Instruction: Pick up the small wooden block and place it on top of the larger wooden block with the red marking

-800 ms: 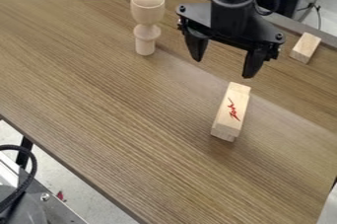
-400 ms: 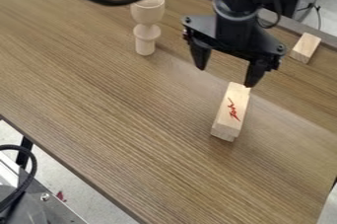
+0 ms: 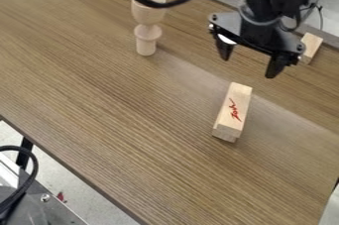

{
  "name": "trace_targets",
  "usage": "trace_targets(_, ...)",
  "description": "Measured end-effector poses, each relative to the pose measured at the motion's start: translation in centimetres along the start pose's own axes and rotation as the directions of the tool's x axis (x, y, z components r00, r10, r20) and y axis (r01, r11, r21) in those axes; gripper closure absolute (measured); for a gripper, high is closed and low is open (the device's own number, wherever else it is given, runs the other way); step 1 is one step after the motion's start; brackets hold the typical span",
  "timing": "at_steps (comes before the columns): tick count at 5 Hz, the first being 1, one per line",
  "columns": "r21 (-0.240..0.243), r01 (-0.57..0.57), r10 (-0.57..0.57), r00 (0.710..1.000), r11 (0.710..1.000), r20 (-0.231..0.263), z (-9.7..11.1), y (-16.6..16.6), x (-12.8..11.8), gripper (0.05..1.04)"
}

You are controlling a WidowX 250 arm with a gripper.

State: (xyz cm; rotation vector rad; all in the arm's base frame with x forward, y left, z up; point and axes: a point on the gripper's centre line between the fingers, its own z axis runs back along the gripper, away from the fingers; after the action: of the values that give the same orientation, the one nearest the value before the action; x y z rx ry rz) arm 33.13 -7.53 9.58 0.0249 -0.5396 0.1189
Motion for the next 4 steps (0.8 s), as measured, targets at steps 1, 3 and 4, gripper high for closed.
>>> trace_targets(1,-0.051,-0.009,0.012,0.998,0.999,0.054,-1.5,-1.4,1.3,0.083)
trace_targets(3,-0.125,0.035,-0.025,0.996,0.991,0.086,-4.6,-3.8,4.1,0.083)
trace_targets(4,-0.14,0.045,-0.032,0.995,0.989,0.09,-6.1,-4.9,5.6,0.083)
